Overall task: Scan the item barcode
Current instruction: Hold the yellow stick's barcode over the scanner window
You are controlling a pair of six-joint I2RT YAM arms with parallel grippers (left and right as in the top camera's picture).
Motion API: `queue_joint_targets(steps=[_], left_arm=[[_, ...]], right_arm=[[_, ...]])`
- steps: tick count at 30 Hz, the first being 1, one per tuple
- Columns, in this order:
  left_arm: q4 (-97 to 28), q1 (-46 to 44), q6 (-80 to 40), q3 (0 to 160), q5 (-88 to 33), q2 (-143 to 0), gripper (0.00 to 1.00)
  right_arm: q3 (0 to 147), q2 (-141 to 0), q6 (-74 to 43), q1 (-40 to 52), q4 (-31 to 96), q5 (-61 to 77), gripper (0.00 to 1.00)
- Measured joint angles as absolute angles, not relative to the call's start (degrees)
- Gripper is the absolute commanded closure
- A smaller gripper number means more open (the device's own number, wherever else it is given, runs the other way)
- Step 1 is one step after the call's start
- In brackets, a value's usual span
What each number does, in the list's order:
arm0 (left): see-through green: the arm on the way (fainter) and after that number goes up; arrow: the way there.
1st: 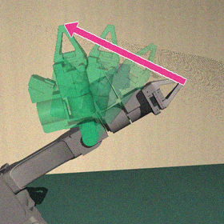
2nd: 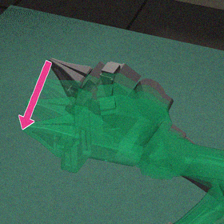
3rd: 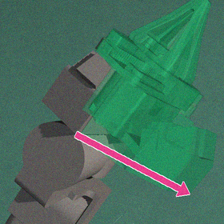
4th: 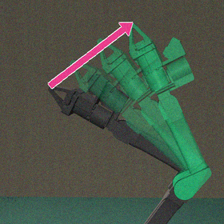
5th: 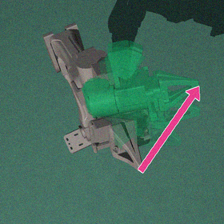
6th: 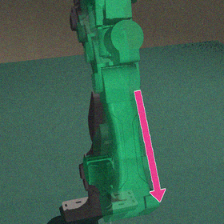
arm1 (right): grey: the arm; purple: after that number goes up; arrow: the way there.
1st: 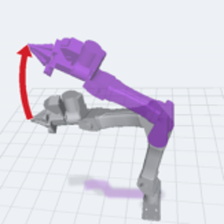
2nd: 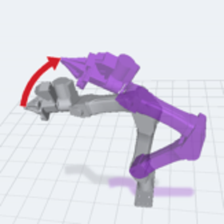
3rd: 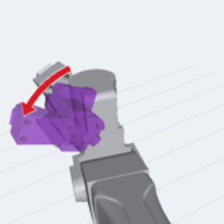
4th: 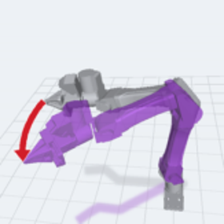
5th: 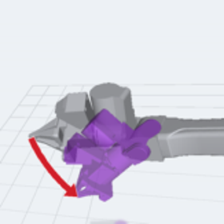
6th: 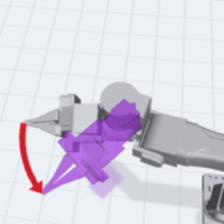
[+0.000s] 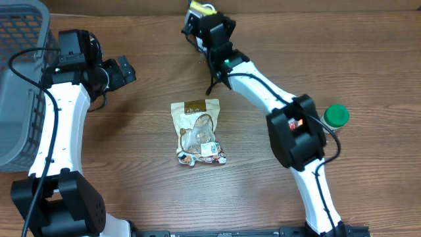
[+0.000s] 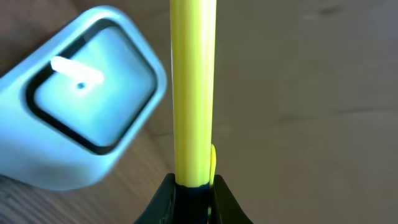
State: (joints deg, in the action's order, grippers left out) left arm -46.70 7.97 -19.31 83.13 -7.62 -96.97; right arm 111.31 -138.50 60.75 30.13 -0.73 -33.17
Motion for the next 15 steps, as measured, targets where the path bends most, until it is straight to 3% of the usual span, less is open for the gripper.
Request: queue_joint_targets(steps=[15], left_arm=[[-46.7,8.0,-19.3,83.1,-7.6,-97.0,0.0]], right_arm=[[111.3,-143.3,61.6,29.3,-4.9,-33.0,0.97]])
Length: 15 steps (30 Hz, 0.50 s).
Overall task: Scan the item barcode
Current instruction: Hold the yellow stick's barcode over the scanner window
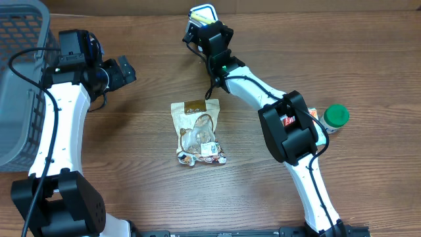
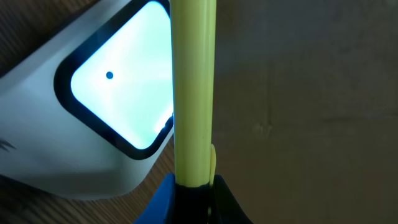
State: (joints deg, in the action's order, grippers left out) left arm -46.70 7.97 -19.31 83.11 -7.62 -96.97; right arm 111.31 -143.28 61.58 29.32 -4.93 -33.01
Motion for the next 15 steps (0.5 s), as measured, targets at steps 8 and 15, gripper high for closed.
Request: queue_joint_targets(steps=[8,15], left_arm=[[-46.7,8.0,-19.3,83.1,-7.6,-97.0,0.0],[-46.7,8.0,-19.3,83.1,-7.6,-97.0,0.0]], right_arm=[[111.3,-144.5,61.6,28.9,-4.9,-33.3,0.97],[111.3,-144.5,61.6,28.6,-2.9,-34.6,0.97]])
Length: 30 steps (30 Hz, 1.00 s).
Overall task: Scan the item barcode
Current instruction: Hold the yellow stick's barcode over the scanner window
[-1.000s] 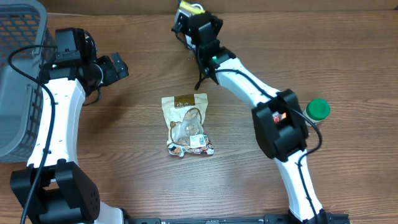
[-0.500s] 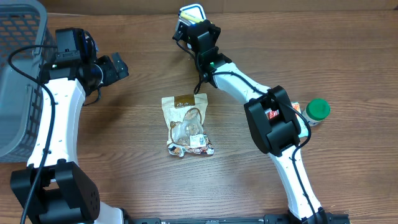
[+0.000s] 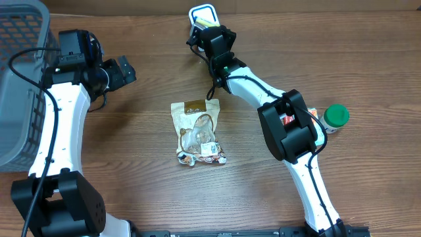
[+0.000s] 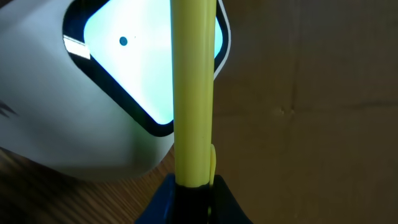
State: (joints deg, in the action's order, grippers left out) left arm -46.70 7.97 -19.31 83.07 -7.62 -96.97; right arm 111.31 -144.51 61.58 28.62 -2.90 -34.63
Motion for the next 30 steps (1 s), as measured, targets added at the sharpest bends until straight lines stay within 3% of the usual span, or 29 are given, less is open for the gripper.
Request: queue_joint_targets(steps=[30], left_arm=[[-46.7,8.0,-19.3,83.1,-7.6,-97.0,0.0]], right_arm=[[111.3,-144.5,61.6,27.8,-2.7,-35.4,0.97]])
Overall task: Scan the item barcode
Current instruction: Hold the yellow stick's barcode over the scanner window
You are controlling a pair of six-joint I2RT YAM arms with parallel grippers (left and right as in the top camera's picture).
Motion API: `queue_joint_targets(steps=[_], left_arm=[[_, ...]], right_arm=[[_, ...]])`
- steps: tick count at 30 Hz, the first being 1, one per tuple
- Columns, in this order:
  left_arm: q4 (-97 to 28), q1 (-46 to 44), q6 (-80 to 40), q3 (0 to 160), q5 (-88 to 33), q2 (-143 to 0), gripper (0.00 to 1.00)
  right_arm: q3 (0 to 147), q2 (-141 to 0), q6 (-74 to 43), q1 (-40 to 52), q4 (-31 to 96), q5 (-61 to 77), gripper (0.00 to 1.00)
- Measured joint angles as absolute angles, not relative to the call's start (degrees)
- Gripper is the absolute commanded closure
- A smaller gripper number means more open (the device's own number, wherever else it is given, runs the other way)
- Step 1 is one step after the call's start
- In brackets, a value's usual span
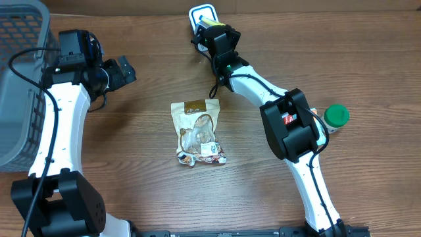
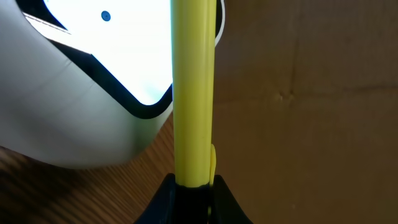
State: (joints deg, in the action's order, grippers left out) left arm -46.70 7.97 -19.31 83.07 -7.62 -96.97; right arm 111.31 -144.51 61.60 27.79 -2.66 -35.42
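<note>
My right gripper (image 2: 194,182) is shut on a thin yellow item (image 2: 194,93), which I see edge-on, running straight up from the jaws. Just behind it to the left stands the white barcode scanner (image 2: 81,118), its black-rimmed window (image 2: 124,50) glowing bright white. In the overhead view the right gripper (image 1: 214,29) holds the yellow item (image 1: 211,23) against the scanner (image 1: 201,12) at the table's back edge. The left gripper (image 1: 125,70) hangs open at the far left with nothing in it.
A brown and white snack bag (image 1: 197,130) lies flat mid-table. A green-lidded jar (image 1: 336,116) stands at the right, beside the right arm's base. A grey mesh basket (image 1: 20,79) fills the left edge. A brown cardboard wall backs the table.
The right gripper with the yellow item has moved a little nearer the scanner; the lit window now sits higher and larger in the wrist view. The left arm has not moved.
The right gripper first held the yellow item beside the scanner, whose window looked dull blue-grey. Half a second later the window was bright white and closer. Since then the item has come closer still, covering the window's right side.
</note>
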Motion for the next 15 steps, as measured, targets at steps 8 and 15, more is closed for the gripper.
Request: queue_joint_targets(steps=[8,15], left_arm=[[-46.7,8.0,-19.3,83.1,-7.6,-97.0,0.0],[-46.7,8.0,-19.3,83.1,-7.6,-97.0,0.0]], right_arm=[[111.3,-144.5,61.6,27.8,-2.5,-35.4,0.96],[111.3,-144.5,61.6,27.8,0.2,-35.4,0.97]])
